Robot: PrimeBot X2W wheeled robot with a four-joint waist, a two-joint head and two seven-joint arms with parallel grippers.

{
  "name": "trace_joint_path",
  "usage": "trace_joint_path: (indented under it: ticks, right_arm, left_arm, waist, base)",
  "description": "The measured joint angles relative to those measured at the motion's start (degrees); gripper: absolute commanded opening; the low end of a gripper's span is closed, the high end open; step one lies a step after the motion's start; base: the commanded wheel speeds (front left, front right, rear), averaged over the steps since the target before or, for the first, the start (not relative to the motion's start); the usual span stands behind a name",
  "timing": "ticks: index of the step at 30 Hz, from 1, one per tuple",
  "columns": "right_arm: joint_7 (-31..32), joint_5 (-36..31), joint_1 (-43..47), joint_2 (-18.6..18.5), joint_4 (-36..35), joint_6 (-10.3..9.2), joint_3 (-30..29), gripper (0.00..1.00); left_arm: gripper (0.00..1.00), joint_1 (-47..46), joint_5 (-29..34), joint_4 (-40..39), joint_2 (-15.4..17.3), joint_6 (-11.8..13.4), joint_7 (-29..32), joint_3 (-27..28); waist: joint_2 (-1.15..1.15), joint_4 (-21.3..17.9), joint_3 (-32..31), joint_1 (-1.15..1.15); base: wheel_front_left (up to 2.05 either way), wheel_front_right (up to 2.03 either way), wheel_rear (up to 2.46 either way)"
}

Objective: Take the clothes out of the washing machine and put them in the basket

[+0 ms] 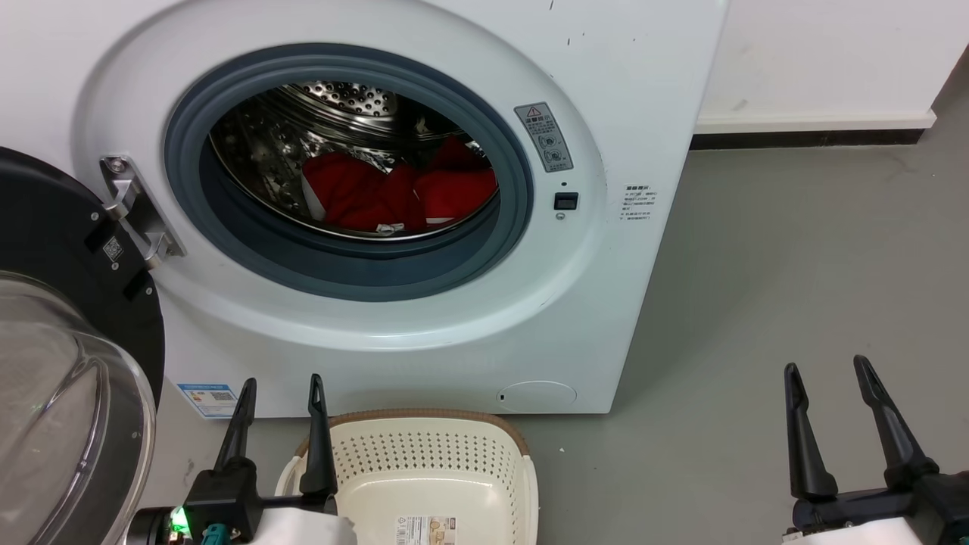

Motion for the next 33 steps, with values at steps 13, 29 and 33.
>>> trace_joint_path:
  ticks: [13,29,33]
  right_arm:
    - [-0.01,-0.03,-2.61,-0.02,-1.67,0.00,1.30,1.00]
    - [-0.01,2.60,-12.75,-0.05,-5.31,0.00,2.38,1.00]
    - [-0.01,3.75,-15.07,-0.05,-6.39,0.00,2.58,1.00]
  left_arm:
    - [1.00,-10.76,1.11,9.76,2.07,-4.10,-0.01,5.45]
    - [1.00,-42.27,1.68,28.98,11.63,-8.95,0.00,7.91]
    - [1.00,-51.42,2.72,34.12,14.55,-9.93,3.49,6.20]
  waist:
    - [0.00,-2.57,4.14,0.00]
    - [0.00,-7.94,18.63,0.01]
    - [0.00,-9.32,22.60,0.01]
  base:
    - [0.00,0.00,0.00]
    - [0.00,0.00,0.00]
    - [0.00,0.00,0.00]
